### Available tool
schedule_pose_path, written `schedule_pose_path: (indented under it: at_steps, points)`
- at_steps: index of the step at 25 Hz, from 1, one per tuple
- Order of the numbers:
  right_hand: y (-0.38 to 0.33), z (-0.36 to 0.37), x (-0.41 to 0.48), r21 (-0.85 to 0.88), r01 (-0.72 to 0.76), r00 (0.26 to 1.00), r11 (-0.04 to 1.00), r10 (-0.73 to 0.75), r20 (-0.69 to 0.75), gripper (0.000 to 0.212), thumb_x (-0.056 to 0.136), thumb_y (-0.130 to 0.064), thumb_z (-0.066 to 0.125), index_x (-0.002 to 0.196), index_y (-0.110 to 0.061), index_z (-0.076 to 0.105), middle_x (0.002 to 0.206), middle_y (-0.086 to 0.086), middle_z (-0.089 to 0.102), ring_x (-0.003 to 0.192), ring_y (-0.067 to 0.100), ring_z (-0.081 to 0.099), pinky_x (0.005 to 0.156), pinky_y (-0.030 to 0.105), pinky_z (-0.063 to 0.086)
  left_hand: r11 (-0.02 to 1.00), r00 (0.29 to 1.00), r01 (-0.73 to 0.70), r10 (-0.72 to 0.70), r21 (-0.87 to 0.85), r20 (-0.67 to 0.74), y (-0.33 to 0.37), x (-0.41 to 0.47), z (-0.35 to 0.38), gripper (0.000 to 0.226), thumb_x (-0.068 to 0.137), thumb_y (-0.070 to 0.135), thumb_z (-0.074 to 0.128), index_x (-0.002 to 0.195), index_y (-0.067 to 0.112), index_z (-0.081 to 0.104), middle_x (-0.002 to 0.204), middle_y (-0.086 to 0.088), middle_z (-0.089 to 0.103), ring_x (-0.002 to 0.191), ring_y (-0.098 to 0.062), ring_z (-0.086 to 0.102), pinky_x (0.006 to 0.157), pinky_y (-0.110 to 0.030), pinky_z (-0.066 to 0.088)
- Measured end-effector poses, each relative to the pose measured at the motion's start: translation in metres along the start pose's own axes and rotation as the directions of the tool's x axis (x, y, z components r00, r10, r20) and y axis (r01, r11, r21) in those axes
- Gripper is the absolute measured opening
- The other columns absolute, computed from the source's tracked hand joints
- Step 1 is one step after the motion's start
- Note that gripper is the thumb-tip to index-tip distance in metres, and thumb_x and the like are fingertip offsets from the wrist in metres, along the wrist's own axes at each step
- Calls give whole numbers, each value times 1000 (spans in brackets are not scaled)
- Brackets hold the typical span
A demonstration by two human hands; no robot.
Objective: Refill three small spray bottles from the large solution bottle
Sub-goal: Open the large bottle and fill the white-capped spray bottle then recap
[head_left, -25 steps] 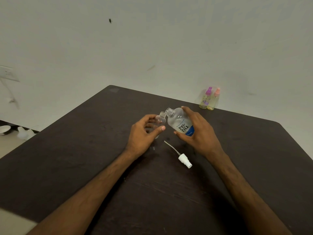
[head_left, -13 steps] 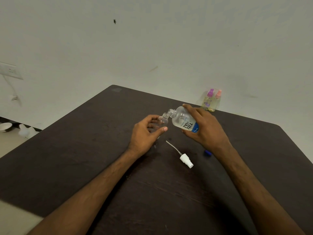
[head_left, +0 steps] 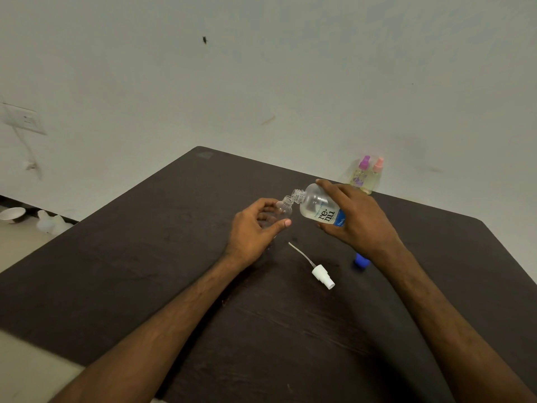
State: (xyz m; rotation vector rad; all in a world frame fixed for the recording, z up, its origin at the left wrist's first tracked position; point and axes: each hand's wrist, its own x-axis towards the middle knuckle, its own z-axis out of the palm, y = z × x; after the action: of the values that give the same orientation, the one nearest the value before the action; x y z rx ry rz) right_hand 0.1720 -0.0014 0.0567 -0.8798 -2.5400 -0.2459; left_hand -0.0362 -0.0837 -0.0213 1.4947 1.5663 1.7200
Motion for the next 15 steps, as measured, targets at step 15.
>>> schedule_pose_path:
  at_steps: [15]
  points:
    - [1, -7, 7, -66, 36, 999, 997, -34, 25, 85, 78, -33, 80, 150, -22, 35, 127, 10, 59, 110, 28, 58, 92, 44, 50, 1000, 1000, 7, -7, -6, -9, -1, 2, 0, 39, 80, 25, 84, 115, 23, 66, 107, 10, 72, 96, -5, 69, 83, -31, 61]
